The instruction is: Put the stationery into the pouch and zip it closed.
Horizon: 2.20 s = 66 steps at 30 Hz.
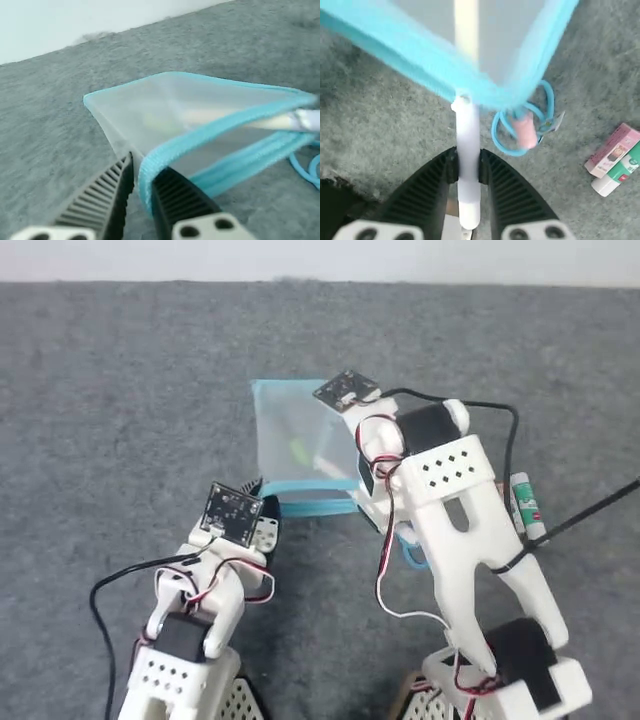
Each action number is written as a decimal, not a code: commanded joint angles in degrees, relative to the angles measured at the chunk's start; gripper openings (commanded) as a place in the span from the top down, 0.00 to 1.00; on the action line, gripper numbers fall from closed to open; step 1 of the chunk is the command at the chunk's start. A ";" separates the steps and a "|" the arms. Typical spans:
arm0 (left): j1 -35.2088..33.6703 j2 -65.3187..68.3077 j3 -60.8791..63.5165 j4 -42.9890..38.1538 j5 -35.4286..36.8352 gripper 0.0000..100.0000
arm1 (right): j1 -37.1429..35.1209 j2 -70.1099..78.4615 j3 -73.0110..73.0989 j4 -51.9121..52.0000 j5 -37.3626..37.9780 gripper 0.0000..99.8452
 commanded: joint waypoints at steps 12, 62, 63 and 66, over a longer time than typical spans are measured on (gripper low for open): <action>1.49 -0.88 -0.48 -2.55 -0.88 0.99 | 1.19 14.81 -19.25 2.24 -7.91 0.99; -9.93 -0.88 -3.12 -0.18 2.37 0.99 | 42.86 -5.49 20.48 -19.65 26.46 0.80; -10.46 -0.79 -3.03 -0.09 2.29 0.99 | 43.65 -4.62 20.57 -20.35 27.16 0.80; -6.42 -0.97 -1.89 0.88 -2.37 0.99 | 44.26 0.75 19.43 -21.49 28.48 0.80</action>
